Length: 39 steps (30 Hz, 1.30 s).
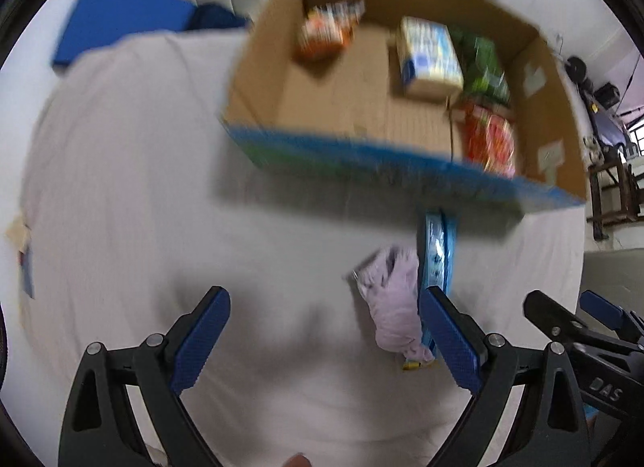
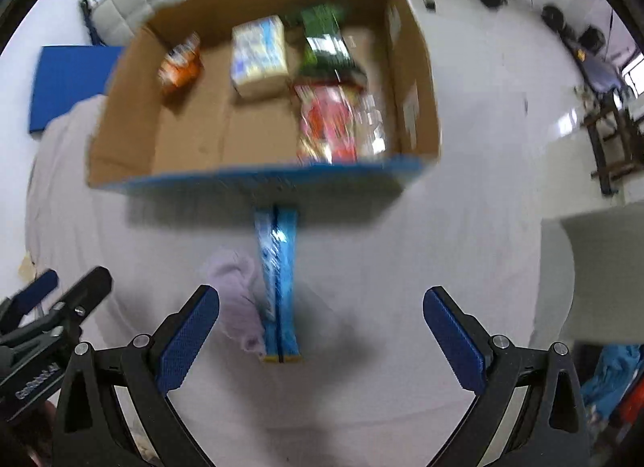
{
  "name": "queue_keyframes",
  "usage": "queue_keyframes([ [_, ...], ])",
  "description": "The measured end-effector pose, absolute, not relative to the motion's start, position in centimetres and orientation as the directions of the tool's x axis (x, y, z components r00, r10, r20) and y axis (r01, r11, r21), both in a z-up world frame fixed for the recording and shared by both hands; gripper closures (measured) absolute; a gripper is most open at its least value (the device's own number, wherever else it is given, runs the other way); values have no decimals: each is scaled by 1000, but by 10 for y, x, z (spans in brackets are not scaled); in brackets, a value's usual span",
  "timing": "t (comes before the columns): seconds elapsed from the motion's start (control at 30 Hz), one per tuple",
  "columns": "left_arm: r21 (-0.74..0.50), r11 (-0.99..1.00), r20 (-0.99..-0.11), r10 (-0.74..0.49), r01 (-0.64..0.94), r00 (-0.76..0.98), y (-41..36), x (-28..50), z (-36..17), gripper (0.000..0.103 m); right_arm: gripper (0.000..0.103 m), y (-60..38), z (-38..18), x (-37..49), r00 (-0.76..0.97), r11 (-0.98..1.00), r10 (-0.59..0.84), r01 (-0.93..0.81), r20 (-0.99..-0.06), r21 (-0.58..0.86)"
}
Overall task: Organize soft objects
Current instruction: 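Grasp the lilac sock with the left tool while the right tool grasps the blue stick pack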
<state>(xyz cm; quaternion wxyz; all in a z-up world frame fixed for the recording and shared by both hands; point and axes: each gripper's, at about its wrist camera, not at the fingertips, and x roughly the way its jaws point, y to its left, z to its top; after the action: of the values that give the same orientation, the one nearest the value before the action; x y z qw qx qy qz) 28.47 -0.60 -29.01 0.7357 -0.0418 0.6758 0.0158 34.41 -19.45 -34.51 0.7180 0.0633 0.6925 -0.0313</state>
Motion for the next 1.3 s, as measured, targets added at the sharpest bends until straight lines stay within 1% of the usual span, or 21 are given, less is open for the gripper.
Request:
queue_keyframes([
  [0.13, -73, 995, -997, -73, -71, 4, -22, 288, -331, 6, 1, -207, -372, 337, -4, 988, 10, 156, -1000, 9],
  [0.2, -87, 994, -996, -88, -66, -22, -29, 290, -345, 6, 3, -213, -381, 334, -24, 986, -5, 166, -1000, -9],
  [0.27, -90, 994, -995, -93, -58, -41, -36, 293, -357, 6, 4, -219, -387, 332, -34, 985, -7, 174, -999, -13],
  [0.4, -89, 995, -992, -92, -35, -85, -50, 296, -381, 7, 4, -224, -395, 327, -49, 983, -9, 182, -999, -17],
  [0.43, -84, 996, -992, -86, -28, -96, -53, 296, -388, 14, 4, -225, -396, 327, -51, 983, -7, 183, -999, -16],
  [0.47, -86, 996, -991, -88, -22, -102, -54, 295, -391, 28, 4, -225, -398, 326, -55, 983, -4, 181, -998, -14],
  [0.5, -95, 995, -989, -96, -17, -112, -55, 296, -396, 35, 4, -226, -399, 325, -57, 984, -1, 180, -998, -12],
  [0.53, -104, 994, -987, -105, -16, -120, -57, 296, -400, 45, 4, -225, -399, 325, -59, 983, 2, 181, -998, -9],
  [0.63, -127, 992, -987, -127, -11, -101, -58, 295, -397, 64, 4, -226, -400, 325, -63, 984, 12, 180, -998, 1],
  [0.67, -124, 992, -988, -124, -11, -95, -59, 295, -394, 68, 4, -225, -400, 325, -63, 984, 15, 177, -998, 4],
  [0.83, -107, 994, -994, -107, -21, -17, -46, 291, -364, 70, 4, -215, -397, 335, -61, 984, 68, 169, -996, 57],
  [0.93, -84, 996, -996, -83, -44, 20, -26, 285, -349, 70, 4, -204, -400, 337, -73, 982, 106, 162, -992, 93],
  [1.03, -55, 997, -998, -52, -60, 38, -10, 277, -341, 70, 5, -185, -407, 341, -87, 983, 126, 142, -988, 113],
  [1.07, -46, 997, -998, -43, -68, 39, -2, 276, -341, 70, 10, -178, -411, 342, -94, 984, 131, 136, -987, 117],
  [1.1, -39, 997, -999, -36, -73, 37, 4, 275, -341, 70, 20, -172, -415, 342, -105, 985, 130, 131, -986, 116],
  [1.17, -25, 996, -999, -22, -90, 34, 13, 272, -344, 70, 25, -158, -425, 345, -130, 984, 144, 128, -981, 127],
  [1.23, -12, 995, -999, -9, -104, 32, 23, 272, -349, 70, 27, -148, -433, 346, -145, 983, 149, 129, -978, 131],
  [1.3, -8, 993, -1000, -5, -116, 28, 31, 270, -354, 70, 35, -137, -441, 347, -161, 986, 139, 118, -977, 121],
])
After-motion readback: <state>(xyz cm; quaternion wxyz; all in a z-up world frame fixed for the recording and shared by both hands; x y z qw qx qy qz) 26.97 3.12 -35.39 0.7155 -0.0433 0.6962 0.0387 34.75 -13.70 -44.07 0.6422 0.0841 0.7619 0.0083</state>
